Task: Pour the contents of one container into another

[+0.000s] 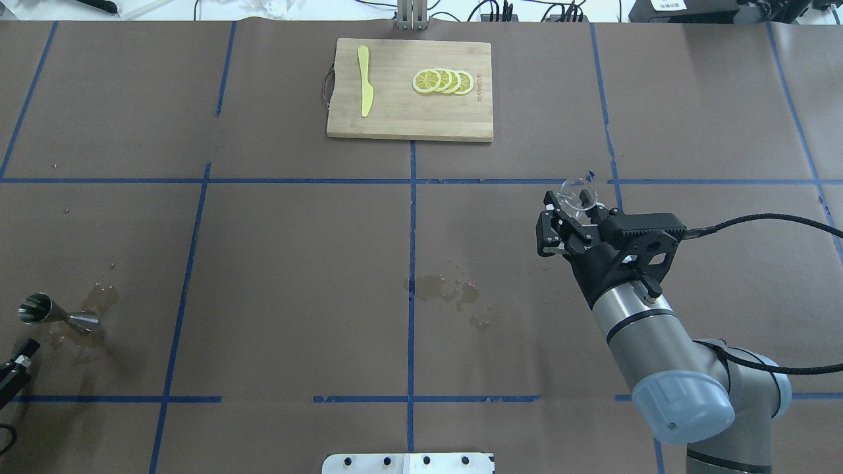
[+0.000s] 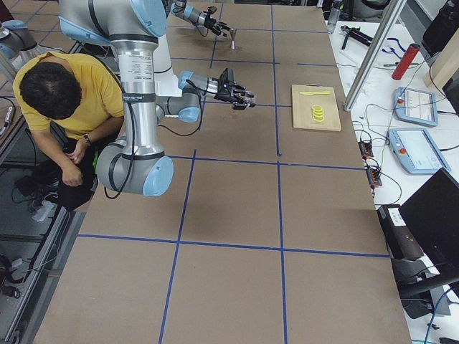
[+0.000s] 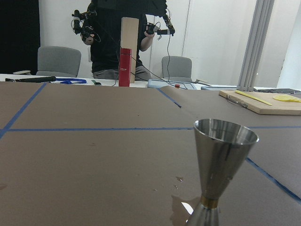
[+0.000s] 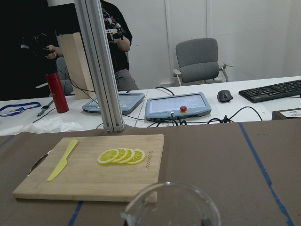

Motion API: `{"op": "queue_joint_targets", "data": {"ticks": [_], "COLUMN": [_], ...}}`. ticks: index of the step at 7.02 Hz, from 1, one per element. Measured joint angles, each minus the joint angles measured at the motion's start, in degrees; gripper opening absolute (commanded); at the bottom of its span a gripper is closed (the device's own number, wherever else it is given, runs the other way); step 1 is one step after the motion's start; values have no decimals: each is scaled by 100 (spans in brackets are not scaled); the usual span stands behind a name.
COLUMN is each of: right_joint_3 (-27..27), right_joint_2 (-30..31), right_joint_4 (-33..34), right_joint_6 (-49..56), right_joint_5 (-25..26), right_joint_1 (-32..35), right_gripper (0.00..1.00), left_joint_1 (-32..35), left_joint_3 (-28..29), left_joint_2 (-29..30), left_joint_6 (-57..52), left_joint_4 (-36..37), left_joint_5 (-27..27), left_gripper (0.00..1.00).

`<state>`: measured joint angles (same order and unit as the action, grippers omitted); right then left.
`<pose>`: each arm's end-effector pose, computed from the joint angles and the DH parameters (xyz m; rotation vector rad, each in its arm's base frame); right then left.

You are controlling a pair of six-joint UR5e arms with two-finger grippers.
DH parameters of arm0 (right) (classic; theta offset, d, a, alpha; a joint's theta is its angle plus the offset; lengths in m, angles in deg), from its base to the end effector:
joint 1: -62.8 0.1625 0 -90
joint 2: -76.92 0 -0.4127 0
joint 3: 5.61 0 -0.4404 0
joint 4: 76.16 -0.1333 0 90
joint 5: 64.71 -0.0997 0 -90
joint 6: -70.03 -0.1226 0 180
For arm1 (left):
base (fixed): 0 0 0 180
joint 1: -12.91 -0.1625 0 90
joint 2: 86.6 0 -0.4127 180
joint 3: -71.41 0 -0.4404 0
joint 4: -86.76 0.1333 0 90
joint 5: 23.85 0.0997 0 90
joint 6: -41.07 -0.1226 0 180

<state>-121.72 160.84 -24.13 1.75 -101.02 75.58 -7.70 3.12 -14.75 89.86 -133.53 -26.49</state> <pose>-0.4544 -0.3411 0.2691 1.1043 -0.8313 0.4414 0.2907 -0.1639 0.7372 1.2762 0.9352 -0.3554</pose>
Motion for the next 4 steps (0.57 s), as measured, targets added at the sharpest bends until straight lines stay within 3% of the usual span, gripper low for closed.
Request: {"op": "queue_joint_targets", "data": {"ticks": [4], "right_joint_3": [-5], "right_joint_2": [1], "right_joint_4": [0], "right_joint_6": [0], "right_joint_5": [9], "right_joint_1": [-3], "right_gripper": [0], "left_joint_1": [15], "left_joint_3": [69], "left_joint_2": [-282], "left_joint_6": [-1], "left_joint_4": [-350], "left_joint_5": [-2], "left_gripper": [100]}}
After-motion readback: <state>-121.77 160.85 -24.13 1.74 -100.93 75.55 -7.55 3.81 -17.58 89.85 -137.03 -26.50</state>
